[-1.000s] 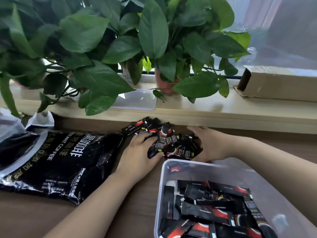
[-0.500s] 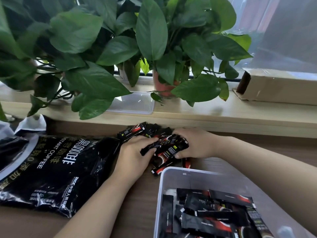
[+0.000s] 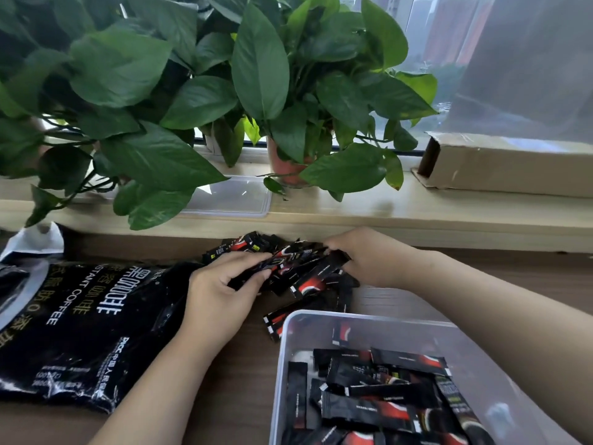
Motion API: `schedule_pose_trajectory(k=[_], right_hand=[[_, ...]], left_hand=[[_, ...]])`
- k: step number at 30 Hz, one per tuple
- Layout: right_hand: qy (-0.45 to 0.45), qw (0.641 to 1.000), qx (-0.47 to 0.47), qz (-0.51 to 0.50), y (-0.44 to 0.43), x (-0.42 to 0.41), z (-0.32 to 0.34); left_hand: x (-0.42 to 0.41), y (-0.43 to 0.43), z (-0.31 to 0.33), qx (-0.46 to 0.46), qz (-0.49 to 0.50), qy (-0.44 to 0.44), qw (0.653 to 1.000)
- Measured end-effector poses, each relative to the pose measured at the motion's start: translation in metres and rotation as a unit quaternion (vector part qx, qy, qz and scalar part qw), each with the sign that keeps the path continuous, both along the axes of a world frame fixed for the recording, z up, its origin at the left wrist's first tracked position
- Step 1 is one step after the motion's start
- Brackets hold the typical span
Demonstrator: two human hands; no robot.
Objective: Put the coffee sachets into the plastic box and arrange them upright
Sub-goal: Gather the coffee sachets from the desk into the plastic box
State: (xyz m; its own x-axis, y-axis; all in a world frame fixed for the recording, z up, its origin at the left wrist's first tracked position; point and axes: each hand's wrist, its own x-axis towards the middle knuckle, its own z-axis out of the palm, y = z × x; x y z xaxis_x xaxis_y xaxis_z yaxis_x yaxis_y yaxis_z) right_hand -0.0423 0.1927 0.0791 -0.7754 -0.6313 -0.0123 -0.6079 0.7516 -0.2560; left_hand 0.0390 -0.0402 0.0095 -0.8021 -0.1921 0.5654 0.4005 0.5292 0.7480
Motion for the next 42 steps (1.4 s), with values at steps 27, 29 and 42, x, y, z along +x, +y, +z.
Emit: schedule_pose_trajectory(k=[27, 29, 42], right_hand=[[-0.047, 0.979, 0.049, -0.193, 0.073, 0.174, 0.068], [-0.062, 0.979, 0.081, -0.175, 0.071, 0.178, 0.054], [0.02, 0.996, -0.01, -0.081, 0.064, 0.116, 0.051]], left_hand=[[0.107, 0.035, 0.077, -0.236, -0.182, -0.076, 0.951], [0.107, 0.017, 0.074, -0.177, -0.106, -0.094, 0.974], [0.04, -0.006, -0.019, -0.21, -0.085, -0.203, 0.953]])
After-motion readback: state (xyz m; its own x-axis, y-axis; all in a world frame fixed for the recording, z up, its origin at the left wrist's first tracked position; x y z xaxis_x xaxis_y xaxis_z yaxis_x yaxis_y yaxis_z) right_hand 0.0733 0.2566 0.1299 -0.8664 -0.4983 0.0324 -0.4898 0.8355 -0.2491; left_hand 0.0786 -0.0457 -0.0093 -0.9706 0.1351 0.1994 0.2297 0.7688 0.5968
